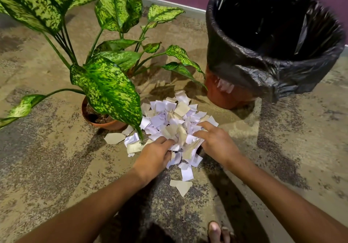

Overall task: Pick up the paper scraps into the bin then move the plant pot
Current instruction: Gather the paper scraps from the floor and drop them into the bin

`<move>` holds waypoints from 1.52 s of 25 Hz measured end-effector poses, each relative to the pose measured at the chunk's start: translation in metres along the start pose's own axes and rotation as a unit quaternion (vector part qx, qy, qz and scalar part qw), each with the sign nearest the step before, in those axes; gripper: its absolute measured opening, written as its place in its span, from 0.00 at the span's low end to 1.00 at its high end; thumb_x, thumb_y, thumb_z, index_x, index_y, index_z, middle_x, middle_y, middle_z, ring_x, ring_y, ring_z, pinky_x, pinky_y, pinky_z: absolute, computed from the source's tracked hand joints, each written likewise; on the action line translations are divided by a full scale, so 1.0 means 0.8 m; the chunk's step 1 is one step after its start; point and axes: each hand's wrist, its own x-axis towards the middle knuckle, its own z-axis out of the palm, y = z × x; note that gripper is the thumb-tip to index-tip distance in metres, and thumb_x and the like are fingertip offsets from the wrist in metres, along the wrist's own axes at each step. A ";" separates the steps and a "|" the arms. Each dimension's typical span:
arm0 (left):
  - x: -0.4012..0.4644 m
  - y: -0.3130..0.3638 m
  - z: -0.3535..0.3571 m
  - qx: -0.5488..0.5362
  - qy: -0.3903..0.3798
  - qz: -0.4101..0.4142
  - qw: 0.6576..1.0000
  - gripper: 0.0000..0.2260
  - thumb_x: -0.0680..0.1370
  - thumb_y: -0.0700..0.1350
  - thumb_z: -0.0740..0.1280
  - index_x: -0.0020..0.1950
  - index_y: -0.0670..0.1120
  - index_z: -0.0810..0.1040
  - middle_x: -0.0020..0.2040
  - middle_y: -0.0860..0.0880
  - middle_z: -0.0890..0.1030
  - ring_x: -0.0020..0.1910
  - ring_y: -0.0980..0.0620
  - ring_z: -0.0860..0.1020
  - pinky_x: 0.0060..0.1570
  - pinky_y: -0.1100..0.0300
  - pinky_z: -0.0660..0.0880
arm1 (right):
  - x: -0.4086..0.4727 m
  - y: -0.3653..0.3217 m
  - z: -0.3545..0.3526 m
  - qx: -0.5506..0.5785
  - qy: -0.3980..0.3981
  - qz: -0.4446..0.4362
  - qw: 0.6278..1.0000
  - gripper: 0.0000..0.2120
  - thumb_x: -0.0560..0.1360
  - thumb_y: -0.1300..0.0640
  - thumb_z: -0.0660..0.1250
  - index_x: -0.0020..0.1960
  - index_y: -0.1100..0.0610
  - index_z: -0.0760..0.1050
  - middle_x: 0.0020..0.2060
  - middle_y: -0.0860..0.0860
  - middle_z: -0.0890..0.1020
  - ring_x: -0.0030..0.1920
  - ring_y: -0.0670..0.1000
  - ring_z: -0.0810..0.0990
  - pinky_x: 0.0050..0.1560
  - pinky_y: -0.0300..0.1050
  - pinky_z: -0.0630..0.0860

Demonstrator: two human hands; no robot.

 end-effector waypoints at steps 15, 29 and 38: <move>0.033 0.025 -0.045 -0.120 0.182 -0.018 0.976 0.15 0.73 0.31 0.67 0.58 0.40 0.80 0.56 0.42 0.81 0.47 0.44 0.81 0.49 0.52 0.80 | -0.018 -0.012 -0.118 0.114 0.064 0.055 0.990 0.08 0.77 0.58 0.68 0.53 0.53 0.83 0.51 0.47 0.84 0.49 0.47 0.81 0.52 0.45 0.76; 0.042 0.057 -0.045 -0.111 0.142 -0.002 0.984 0.14 0.75 0.35 0.66 0.59 0.45 0.78 0.54 0.48 0.79 0.44 0.48 0.80 0.44 0.57 0.78 | 0.011 0.011 -0.309 0.058 0.330 0.045 0.941 0.08 0.76 0.53 0.67 0.52 0.52 0.83 0.48 0.41 0.82 0.51 0.44 0.80 0.61 0.34 0.71; 0.077 0.155 -0.110 -0.083 0.293 0.199 0.932 0.14 0.72 0.34 0.64 0.56 0.40 0.80 0.53 0.44 0.81 0.51 0.49 0.79 0.51 0.60 0.75 | 0.028 0.063 -0.287 0.028 0.277 0.072 0.958 0.15 0.81 0.47 0.57 0.64 0.45 0.75 0.74 0.50 0.64 0.69 0.53 0.70 0.67 0.62 0.68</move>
